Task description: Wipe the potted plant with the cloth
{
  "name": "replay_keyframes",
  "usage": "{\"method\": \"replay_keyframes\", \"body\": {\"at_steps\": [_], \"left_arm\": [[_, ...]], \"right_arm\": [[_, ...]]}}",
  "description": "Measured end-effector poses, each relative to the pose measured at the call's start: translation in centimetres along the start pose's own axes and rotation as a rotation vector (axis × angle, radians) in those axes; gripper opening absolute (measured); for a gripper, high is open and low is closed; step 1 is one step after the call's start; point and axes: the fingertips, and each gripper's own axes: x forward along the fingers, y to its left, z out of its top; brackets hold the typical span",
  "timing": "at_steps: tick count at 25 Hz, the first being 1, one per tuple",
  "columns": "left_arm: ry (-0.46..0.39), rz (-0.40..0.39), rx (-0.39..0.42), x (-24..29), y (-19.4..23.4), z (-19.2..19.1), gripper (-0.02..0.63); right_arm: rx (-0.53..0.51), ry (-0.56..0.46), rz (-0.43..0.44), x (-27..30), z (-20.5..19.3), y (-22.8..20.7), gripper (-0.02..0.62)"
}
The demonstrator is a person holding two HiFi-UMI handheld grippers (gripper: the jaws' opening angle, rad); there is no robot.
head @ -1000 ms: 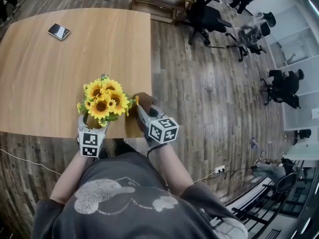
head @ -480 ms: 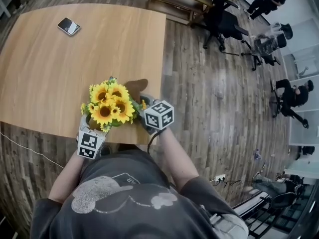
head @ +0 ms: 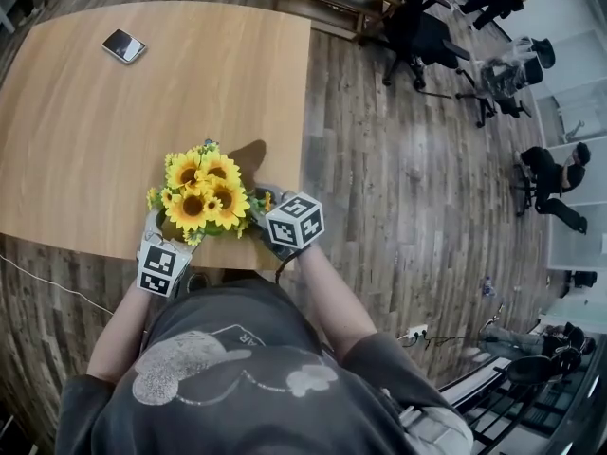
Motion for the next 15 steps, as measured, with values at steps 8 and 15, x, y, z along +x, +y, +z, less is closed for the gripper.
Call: {"method": "replay_keyframes", "body": {"at_steps": [8,15], "left_arm": [[0.002,-0.076,0.031,0.0,0.7,0.9,0.408],[0.022,-0.181,0.092,0.4,0.4,1.4,0.407]], "right_arm": [[-0.02,0.007,-0.036,-0.7,-1.8,2.4,0.049],[-0.01,0.001,-0.036,-1.6,-2.8,4.3,0.049]]}}
